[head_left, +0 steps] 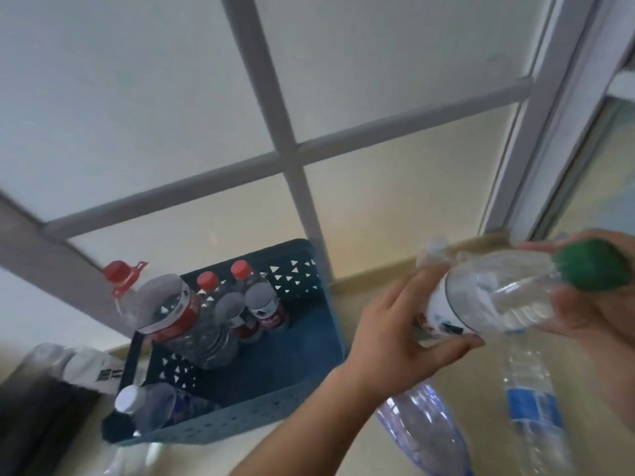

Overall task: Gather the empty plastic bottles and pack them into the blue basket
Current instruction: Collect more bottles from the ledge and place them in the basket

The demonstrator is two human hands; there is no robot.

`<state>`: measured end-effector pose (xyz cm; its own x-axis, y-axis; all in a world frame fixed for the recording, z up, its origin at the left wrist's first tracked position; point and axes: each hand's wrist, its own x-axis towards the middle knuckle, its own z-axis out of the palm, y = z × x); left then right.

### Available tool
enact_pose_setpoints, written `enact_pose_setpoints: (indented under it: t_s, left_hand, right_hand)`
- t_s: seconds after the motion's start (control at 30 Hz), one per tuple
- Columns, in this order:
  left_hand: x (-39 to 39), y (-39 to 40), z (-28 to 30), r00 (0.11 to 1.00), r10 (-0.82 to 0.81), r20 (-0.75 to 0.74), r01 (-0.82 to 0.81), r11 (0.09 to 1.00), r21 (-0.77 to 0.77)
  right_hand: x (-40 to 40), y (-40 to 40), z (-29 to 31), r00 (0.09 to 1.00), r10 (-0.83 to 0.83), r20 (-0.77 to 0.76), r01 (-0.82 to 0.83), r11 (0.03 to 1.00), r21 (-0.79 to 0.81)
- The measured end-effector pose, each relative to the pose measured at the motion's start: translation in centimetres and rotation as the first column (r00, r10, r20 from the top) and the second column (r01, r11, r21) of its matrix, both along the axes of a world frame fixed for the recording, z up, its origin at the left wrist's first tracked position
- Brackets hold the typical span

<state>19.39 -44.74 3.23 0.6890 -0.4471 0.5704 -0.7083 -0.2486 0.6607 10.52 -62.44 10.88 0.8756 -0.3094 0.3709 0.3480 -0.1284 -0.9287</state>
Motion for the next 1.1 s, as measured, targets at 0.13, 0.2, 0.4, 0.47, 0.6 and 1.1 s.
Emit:
enact_pose_setpoints:
  t_s: [0.13,0.2,0.4,0.47,0.6,1.1]
  left_hand:
    - [-0.2,8.1,2.5,0.994,0.094,0.056,-0.094,0.996,0.007]
    - [-0.1,12.5,3.0,0.984,0.177,0.028,-0.179,0.979,0.102]
    - [-0.3,25.3,2.8,0.883,0.402,0.242,-0.465,0.678,0.570]
    - [-0.6,28.3,2.8,0.883,0.402,0.241,-0.441,0.542,0.715]
    - [-0.9,32.9,2.7,0.909,0.382,0.169,-0.341,0.446,0.827]
    - [0.6,37.7,-0.4,0.901,0.424,-0.094,-0.091,0.397,0.913]
  right_hand:
    - [2.3,4.2,0.4,0.973,0.227,-0.033,-0.226,0.973,0.039]
    - [3.8,8.8,0.7,0.969,0.246,0.003,-0.246,0.969,0.018]
    - [7.4,22.5,-1.5,0.895,0.441,-0.073,-0.446,0.886,-0.122]
    - [8.1,25.7,-3.3,0.876,0.460,-0.142,-0.481,0.856,-0.192]
    - [8.8,30.6,-6.4,0.829,0.479,-0.289,-0.552,0.783,-0.287]
    - [10.1,35.5,-9.0,0.680,0.378,-0.628,-0.722,0.496,-0.483]
